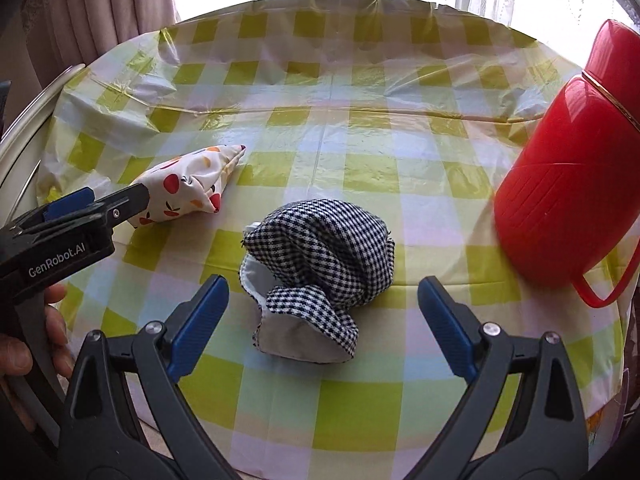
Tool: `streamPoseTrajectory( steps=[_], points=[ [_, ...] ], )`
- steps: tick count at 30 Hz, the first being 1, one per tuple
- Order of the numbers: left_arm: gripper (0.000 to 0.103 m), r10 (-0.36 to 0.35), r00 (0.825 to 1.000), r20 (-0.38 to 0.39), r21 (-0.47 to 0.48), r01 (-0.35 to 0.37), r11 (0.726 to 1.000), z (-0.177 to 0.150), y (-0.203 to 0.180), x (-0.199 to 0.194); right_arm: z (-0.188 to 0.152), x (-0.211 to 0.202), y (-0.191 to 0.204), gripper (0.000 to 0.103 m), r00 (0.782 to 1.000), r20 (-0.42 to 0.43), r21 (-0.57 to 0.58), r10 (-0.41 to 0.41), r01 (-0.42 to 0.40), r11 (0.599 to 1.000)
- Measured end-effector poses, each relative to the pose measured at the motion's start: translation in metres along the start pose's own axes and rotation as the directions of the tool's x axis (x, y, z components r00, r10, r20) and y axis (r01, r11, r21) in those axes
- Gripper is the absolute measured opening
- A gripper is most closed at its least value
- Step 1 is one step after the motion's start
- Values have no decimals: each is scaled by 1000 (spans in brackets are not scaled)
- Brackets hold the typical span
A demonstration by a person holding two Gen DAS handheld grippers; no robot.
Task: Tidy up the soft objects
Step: 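Grasp the fruit-print pouch with the left tool while the right tool grasps the checked cloth item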
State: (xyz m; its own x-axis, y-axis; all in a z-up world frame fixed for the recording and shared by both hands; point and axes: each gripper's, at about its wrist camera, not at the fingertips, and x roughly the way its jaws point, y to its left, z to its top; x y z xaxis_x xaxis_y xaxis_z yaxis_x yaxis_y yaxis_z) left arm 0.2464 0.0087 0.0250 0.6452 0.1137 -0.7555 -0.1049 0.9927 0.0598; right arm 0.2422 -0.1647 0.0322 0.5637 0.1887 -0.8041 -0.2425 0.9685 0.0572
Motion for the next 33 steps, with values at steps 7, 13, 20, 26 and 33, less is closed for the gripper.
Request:
streamPoseTrajectory(
  steps=[7,13,20,26,33],
  points=[
    [92,99,995,-4,294,-94,951,2,-18,29,5,36,6,96,998,-61,-12,-27,26,1000],
    [92,111,994,4,440,-101,892,3,-37,55,12,51,9,96,996,-72,-28,-51,49,998],
    [83,27,1000,-9,426,-20,904,11,-40,77,13,68,7,96,994,-92,-34,-63,60,998],
    [57,0,1000,9,356,-3,935,11,-35,79,13,71,5,95,996,-77,-27,-50,48,998],
    [47,-45,999,24,313,35,949,10,-31,72,13,68,8,79,999,-48,-29,-20,19,999]
  ],
)
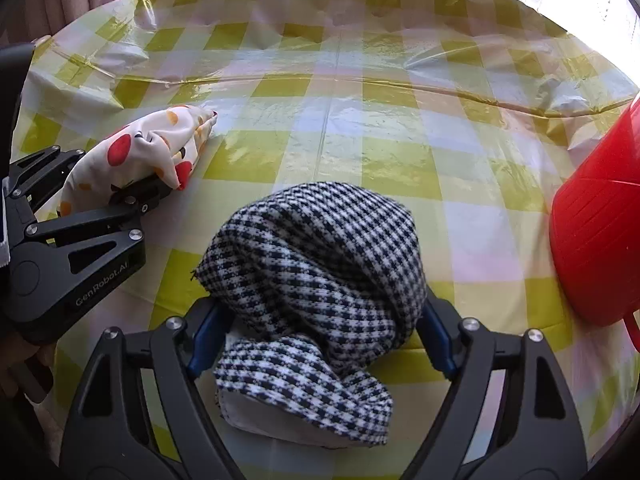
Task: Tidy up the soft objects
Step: 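Grasp the fruit-print pouch with the left tool while the right tool grasps the checked cloth item, then carry the fruit-print pouch and checked cloth item into the white box and open both tools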
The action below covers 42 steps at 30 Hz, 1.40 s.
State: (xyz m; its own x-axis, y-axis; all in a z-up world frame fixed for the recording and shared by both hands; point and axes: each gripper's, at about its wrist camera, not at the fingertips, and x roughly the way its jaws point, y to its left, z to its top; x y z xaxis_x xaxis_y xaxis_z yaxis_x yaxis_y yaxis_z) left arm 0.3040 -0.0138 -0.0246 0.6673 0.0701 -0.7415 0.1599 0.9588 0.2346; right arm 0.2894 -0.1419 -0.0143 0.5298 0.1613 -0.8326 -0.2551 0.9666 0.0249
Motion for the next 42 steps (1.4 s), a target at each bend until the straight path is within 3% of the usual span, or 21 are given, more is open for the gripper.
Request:
streamPoseTrajectory(
  steps=[5,13,16,22,42],
  points=[
    [44,-75,997,27,-57,76,995,-2,2,-12,-1,-4,1,53,1000,13,-1,24,-24,1000],
    [43,-184,982,50,-179,190,965,-9,5,-32,-8,-9,-7,34,998,6,20,60,-60,998],
    [43,-185,982,46,-194,190,962,-15,-1,-40,-12,-12,-10,30,997,1,25,78,-78,997],
    [43,-189,981,44,-213,194,957,-21,-7,-55,-23,-24,-14,25,995,-5,38,98,-98,995],
    [43,-200,978,56,-200,207,958,-37,-52,-122,-65,-88,-39,25,998,35,49,60,-61,997]
  ],
)
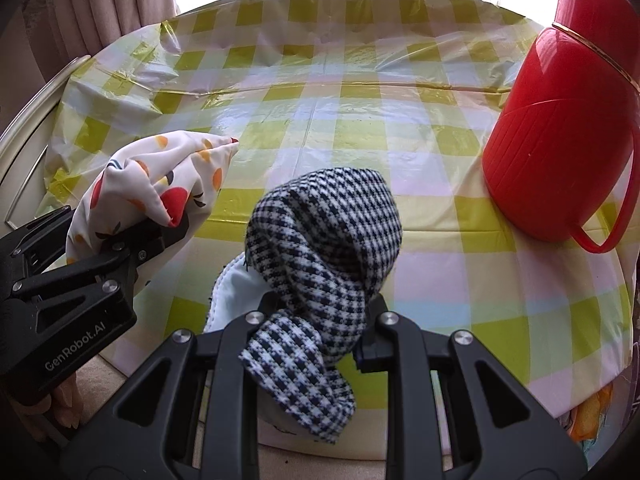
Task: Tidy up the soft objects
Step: 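Carry the fruit-print pouch and checked cloth item into the white box and open both tools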
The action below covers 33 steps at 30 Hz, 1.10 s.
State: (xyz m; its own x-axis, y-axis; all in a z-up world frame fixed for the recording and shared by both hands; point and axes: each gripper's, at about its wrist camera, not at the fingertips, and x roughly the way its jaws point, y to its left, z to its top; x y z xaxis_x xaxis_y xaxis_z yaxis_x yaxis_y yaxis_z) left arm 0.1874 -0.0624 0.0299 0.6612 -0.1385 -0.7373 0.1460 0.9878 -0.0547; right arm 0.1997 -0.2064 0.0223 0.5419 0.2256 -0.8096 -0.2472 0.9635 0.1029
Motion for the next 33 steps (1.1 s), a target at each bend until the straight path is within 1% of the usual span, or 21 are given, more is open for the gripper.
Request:
streamPoseTrajectory(
  steps=[9,20,26,33],
  points=[
    [43,-25,1000,7,28,25,999,-6,-26,-22,-21,-30,-17,25,1000,12,7,-25,25,1000],
    [43,-88,996,18,92,86,992,-10,-71,-41,-45,-73,-47,25,997,26,39,-70,69,997],
    [43,-133,991,23,133,129,983,-13,-101,-51,-59,-102,-78,25,991,41,78,-130,126,989],
    [43,-191,981,14,190,185,964,-17,-141,-60,-78,-140,-131,25,976,54,153,-212,202,967]
  ],
)
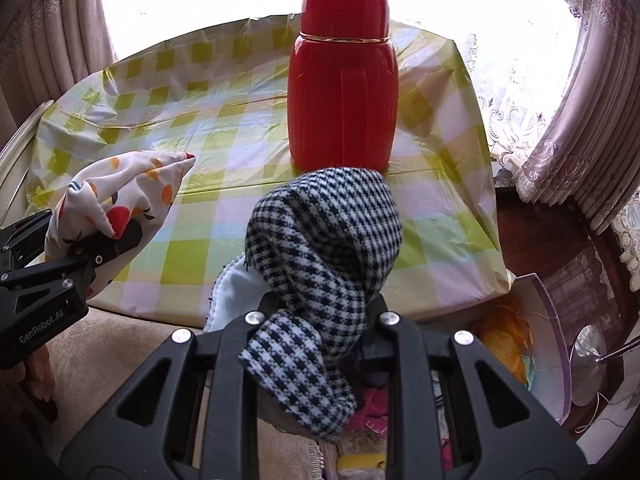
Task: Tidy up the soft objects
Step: 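Carry the fruit-print pouch and checked cloth item into the white box and open both tools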
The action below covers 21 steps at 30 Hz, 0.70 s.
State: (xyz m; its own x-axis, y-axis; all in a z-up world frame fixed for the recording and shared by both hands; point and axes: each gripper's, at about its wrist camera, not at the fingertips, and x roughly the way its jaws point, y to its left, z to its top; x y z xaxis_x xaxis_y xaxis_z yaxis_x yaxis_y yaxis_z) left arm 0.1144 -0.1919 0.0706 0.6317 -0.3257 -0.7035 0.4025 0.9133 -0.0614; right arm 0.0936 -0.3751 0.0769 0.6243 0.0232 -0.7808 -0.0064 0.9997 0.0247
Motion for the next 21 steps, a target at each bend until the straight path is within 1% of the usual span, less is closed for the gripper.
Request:
streamPoseTrajectory(
  steps=[6,10,14,21],
  points=[
    [43,-57,998,-5,55,57,997,3,-40,1,-8,-21,-56,25,997,4,69,-73,72,995],
    [43,-95,995,-18,91,96,991,4,-68,3,-18,-32,-86,26,993,-4,107,-115,114,988],
    [43,-124,992,-39,129,128,983,3,-97,6,-29,-41,-109,26,989,-12,149,-145,145,978],
    [44,-147,985,-87,207,162,965,-4,-147,14,-52,-48,-145,28,984,-38,223,-174,178,958]
  ],
)
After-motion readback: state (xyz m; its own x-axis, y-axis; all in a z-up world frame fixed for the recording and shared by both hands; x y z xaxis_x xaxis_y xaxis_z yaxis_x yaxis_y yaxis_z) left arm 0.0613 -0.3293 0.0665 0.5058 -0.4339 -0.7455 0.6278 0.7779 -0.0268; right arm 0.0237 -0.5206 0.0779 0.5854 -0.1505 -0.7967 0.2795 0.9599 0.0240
